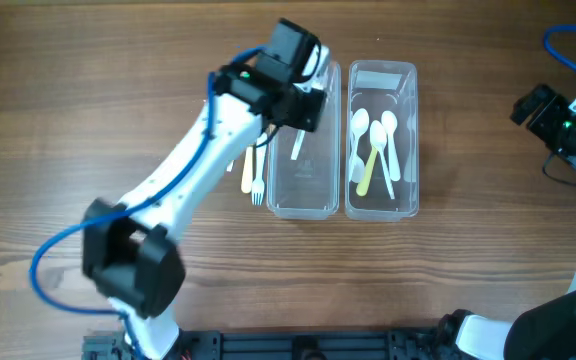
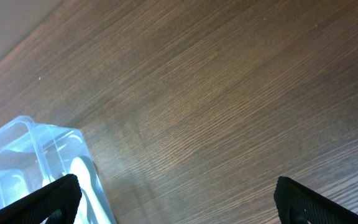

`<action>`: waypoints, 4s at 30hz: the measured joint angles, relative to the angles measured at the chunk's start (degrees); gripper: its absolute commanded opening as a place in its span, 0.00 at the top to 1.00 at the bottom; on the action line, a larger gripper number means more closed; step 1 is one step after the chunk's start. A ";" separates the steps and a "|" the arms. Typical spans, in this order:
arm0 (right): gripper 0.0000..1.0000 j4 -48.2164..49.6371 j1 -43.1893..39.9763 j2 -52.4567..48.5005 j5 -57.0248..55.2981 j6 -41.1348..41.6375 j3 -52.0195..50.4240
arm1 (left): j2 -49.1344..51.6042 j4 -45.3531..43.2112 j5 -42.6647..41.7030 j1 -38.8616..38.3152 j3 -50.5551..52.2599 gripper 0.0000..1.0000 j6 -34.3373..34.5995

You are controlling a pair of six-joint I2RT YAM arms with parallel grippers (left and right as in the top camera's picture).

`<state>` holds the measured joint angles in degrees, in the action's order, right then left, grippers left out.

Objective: Pack container
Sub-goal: 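Place the white fork into the left tray and release, then grasp another white fork with the left gripper, then place the white fork into the left tray, then grasp the next white fork with the left gripper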

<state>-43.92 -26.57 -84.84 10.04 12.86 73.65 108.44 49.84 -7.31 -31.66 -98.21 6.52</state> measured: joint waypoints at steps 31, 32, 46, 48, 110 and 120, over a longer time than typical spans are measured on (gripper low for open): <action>0.00 0.00 0.00 0.00 0.00 0.00 0.00 | 8.87 21.18 9.38 22.12 -1.18 0.53 -19.39; 0.00 0.00 0.00 0.00 0.00 0.00 0.00 | 10.21 21.14 9.38 22.18 -1.16 0.56 -19.74; 0.00 0.00 0.00 0.00 0.00 0.00 0.00 | 17.35 14.60 9.38 22.18 1.33 0.56 -20.02; 0.00 -0.02 0.00 0.00 0.00 0.00 0.00 | 17.35 13.16 9.38 22.18 3.37 0.59 -20.00; 0.00 0.07 0.00 0.00 -0.02 0.00 0.00 | 6.12 15.28 11.15 17.86 -4.35 0.56 -4.63; 0.00 0.09 0.00 0.00 0.00 0.00 0.00 | 12.87 9.49 8.17 18.53 -1.27 0.52 -12.07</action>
<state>-43.83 -26.57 -84.84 10.04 12.86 73.65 121.32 59.33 0.86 -13.13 -99.48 -5.54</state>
